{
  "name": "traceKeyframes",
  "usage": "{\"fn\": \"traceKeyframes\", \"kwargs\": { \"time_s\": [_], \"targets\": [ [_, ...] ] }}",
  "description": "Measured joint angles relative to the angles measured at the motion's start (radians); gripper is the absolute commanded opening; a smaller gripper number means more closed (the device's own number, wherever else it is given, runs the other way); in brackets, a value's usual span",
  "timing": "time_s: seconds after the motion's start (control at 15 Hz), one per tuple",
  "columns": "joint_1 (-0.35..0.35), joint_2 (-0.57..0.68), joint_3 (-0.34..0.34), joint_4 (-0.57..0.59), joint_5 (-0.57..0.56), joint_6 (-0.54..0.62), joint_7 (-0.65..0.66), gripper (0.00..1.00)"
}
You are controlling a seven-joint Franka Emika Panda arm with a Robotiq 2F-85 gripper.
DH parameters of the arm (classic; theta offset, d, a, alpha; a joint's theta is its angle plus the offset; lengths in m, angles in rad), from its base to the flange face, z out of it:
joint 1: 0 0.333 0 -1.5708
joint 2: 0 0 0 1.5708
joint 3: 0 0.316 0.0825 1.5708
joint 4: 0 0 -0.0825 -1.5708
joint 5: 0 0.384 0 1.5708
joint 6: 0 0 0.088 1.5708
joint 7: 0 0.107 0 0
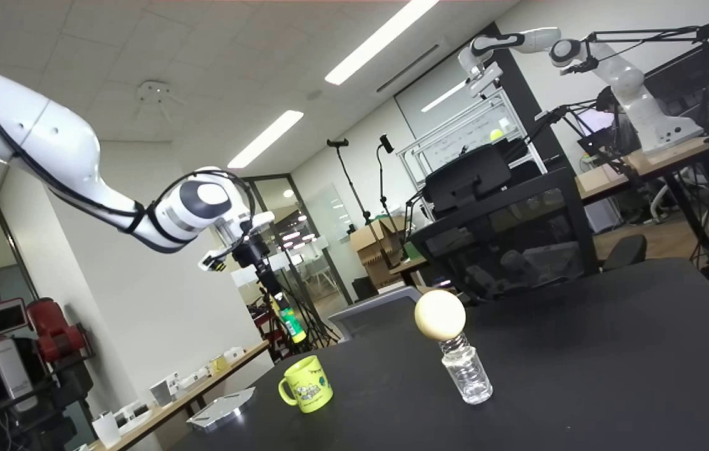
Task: Pick the object and put it in the cup
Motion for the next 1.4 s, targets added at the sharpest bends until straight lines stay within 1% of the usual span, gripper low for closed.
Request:
{"fn": "traceKeyframes", "kwargs": {
  "time_s": [0.13, 0.33, 0.6, 1.0, 1.07, 1.4],
  "targets": [
    [0.037, 0.048, 0.001, 0.051, -0.016, 0.004, -0.002, 0.10],
    [0.063, 0.120, 0.001, 0.128, -0.016, 0.002, -0.020, 0.10],
    [0.073, 0.207, 0.001, 0.215, -0.010, -0.024, -0.051, 0.10],
    [0.077, 0.298, -0.001, 0.288, -0.010, -0.080, -0.069, 0.10],
    [0.077, 0.309, -0.001, 0.297, -0.009, -0.082, -0.070, 0.53],
    [0.080, 0.320, -0.002, 0.321, -0.002, -0.079, -0.078, 0.87]
  ]
}}
